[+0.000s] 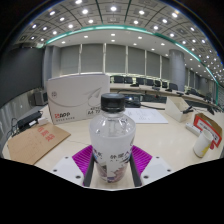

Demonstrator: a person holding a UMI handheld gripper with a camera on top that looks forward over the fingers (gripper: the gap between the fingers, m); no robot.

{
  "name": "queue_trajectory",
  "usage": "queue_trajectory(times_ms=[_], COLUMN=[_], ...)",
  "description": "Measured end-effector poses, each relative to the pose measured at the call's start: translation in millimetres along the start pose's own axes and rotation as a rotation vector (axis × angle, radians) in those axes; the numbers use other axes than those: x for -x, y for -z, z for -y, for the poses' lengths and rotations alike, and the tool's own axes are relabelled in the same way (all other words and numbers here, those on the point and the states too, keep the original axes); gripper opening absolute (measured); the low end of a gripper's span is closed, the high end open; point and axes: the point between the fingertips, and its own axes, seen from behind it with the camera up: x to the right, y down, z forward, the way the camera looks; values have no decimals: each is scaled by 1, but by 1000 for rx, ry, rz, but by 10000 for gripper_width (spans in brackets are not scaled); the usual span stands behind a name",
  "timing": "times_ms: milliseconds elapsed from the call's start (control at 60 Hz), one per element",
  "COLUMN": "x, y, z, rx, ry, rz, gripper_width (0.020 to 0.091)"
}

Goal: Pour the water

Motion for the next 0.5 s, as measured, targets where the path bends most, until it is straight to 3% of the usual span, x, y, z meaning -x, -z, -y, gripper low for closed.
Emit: queue_trajectory(times_ms=[250,500], x=[-8,-29], y=[3,32], z=[8,68], rx=[-19,-63], ry=[-32,-212], rz=[16,110], gripper_width=[399,396])
